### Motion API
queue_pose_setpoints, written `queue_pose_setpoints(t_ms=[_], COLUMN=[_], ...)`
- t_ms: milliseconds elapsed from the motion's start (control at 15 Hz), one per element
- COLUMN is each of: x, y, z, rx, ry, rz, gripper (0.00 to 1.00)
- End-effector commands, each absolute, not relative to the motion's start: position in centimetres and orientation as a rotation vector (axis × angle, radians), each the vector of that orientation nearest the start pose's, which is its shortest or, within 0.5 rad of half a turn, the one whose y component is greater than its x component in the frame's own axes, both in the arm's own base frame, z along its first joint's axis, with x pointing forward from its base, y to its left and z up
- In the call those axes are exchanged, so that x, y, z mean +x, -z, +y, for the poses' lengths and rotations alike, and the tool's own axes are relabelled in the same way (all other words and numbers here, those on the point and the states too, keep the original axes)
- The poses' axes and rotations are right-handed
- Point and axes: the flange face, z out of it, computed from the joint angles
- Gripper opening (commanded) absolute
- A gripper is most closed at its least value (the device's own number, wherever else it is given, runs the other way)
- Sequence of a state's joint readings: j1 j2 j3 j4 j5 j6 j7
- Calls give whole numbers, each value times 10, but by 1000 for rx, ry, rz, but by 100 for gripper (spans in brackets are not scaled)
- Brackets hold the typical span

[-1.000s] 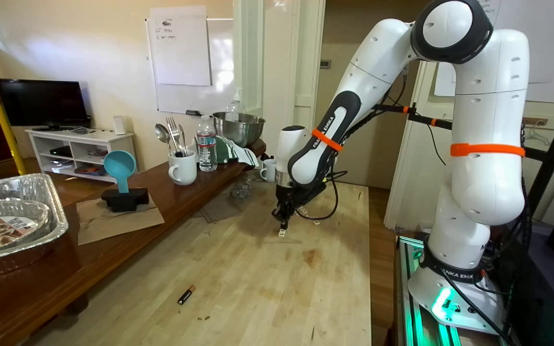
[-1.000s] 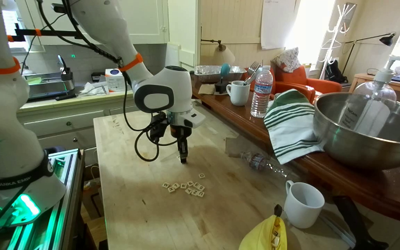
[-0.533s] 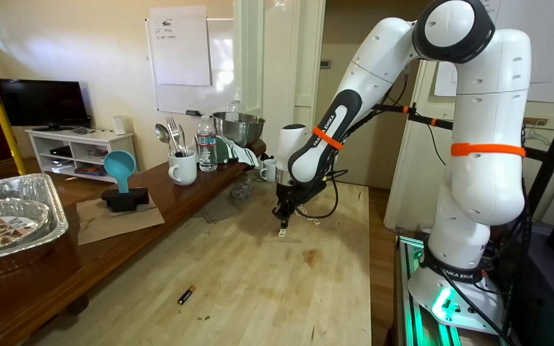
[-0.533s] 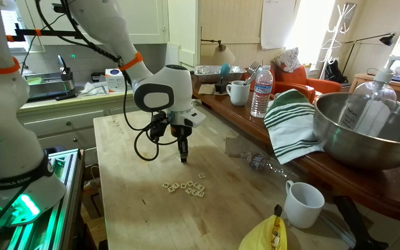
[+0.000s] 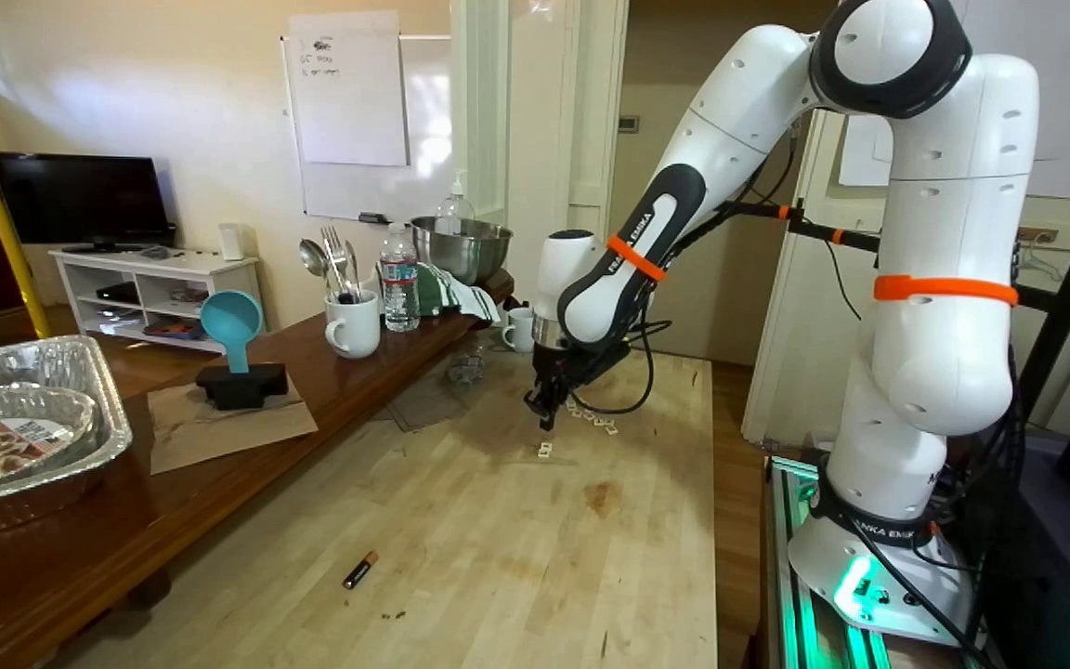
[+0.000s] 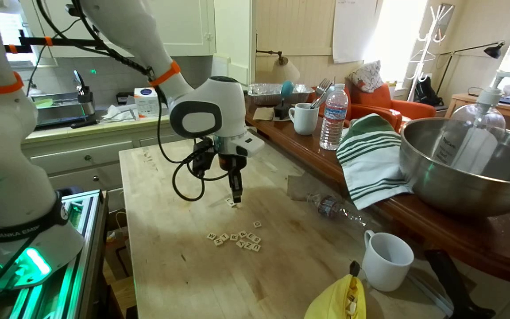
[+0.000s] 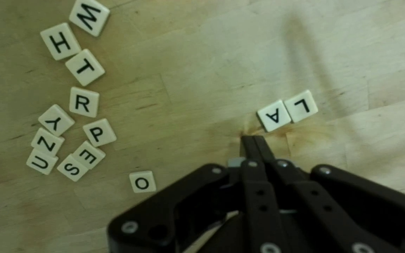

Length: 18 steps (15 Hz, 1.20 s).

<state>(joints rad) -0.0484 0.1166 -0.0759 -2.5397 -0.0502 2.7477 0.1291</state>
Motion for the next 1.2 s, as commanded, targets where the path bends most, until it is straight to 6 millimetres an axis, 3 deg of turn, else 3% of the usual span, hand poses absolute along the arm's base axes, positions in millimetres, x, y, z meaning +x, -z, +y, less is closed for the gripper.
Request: queue_pose_setpoints(t_ms=[0, 533, 933, 1133], x=[453, 432, 417, 413], y=[-251, -256, -244, -241], z=[-66, -102, -129, -141], rx=[-3186, -3221, -3128, -3100], ry=[144, 130, 73, 75], rz=[148, -550, -1043, -1208], gripper=[0, 0, 0, 0])
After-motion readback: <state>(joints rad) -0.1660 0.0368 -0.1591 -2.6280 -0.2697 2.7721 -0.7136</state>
